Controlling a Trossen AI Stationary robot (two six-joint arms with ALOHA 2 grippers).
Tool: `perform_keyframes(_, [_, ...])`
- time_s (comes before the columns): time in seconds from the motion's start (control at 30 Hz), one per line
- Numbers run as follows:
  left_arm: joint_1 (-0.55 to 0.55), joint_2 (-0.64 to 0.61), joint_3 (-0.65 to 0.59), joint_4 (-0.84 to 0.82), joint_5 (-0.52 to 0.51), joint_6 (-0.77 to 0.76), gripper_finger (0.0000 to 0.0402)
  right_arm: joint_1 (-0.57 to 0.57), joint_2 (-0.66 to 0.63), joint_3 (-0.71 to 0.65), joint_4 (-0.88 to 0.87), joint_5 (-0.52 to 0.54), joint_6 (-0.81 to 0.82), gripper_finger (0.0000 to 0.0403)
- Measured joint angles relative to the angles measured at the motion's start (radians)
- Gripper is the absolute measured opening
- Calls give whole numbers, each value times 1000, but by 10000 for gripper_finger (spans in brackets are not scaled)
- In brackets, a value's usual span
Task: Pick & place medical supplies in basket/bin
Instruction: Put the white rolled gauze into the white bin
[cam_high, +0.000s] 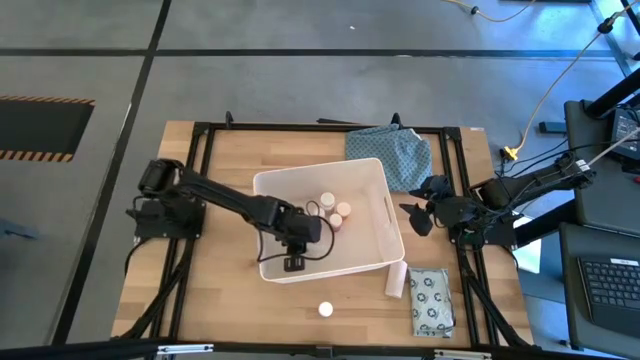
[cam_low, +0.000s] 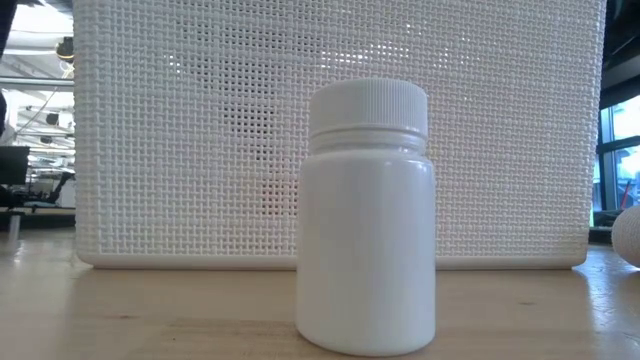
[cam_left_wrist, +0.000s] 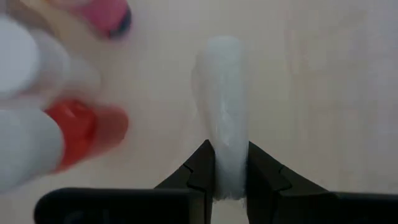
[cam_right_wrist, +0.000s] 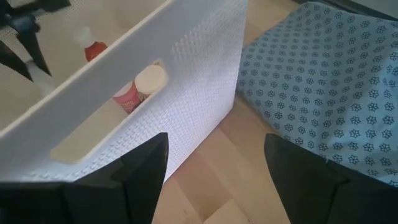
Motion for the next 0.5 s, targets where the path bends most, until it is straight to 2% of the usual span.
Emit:
perform_keyframes(0.27, [2,59,0,-59,14,-17,60,0,0,0,-9,0,0,267])
perform_keyframes(0.5, [2,54,0,-63,49,-1,122,0,0,0,-9,0,0,267])
